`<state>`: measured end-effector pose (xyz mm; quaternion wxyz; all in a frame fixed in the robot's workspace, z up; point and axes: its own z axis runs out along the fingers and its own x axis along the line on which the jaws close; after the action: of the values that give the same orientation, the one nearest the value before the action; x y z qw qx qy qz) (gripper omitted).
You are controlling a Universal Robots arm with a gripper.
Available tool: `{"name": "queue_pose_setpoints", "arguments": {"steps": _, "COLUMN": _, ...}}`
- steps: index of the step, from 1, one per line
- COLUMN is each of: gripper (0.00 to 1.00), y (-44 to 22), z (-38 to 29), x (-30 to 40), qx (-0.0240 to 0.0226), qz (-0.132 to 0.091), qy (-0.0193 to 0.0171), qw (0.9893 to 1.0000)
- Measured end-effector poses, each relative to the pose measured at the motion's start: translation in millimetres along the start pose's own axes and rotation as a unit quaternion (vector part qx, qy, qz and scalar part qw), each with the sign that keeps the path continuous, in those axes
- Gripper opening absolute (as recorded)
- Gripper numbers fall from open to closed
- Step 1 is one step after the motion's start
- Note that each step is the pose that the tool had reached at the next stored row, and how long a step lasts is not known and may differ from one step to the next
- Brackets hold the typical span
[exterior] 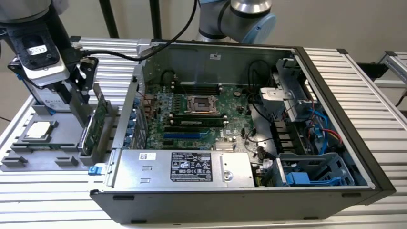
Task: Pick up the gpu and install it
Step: 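Pick up the gpu and move the gpu toward the slot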
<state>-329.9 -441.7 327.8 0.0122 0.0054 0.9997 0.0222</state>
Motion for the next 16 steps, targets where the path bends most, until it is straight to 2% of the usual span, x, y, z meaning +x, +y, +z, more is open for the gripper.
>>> {"name": "queue_pose_setpoints", "arguments": {"steps": 16, "gripper": 1.00, "y": -0.4, "z": 8.0, "x": 1.2, "qx": 0.0005, "qz": 0.000, "qy": -0.0009, "qw": 1.0000}}
